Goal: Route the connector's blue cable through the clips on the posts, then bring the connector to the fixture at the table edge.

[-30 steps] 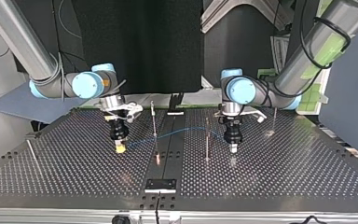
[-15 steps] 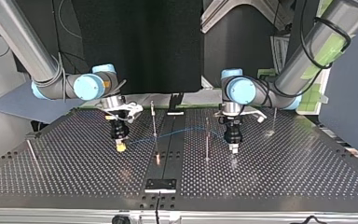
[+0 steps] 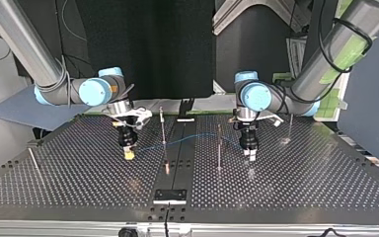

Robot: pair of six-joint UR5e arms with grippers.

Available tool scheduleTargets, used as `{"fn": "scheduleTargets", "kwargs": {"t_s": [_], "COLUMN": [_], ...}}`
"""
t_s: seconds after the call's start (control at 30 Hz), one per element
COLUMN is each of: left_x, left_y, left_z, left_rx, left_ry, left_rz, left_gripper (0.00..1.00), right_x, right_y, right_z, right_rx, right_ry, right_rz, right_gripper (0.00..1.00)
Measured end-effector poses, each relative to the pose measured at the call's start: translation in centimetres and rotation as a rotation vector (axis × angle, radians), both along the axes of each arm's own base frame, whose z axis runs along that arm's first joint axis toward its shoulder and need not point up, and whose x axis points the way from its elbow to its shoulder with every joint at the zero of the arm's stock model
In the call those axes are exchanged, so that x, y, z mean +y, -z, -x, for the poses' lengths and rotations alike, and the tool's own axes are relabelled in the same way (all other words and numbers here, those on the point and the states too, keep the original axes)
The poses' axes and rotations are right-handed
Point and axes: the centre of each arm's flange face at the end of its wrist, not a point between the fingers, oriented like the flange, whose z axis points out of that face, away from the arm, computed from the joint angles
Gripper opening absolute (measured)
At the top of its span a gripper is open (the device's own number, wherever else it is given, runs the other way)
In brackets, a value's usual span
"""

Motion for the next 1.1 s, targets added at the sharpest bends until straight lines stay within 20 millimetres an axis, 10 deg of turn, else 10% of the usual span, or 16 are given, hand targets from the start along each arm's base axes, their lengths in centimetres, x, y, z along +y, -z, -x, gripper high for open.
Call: {"fn": "scheduleTargets", "kwargs": {"t_s": [1.1], "left_x": [-1.3], "left_y": [-3.0], "left_z": [6.7], "left_rx": [0.050], "left_ry": [0.150], "left_rz": [0.079], "left_gripper": [1.00], "right_x": [0.5], "right_y": [0.3], "right_z": [-0.2], "right_rx": [0.012], "right_ry": [-0.006], "right_rz": [-0.020], "right_gripper": [0.00]}}
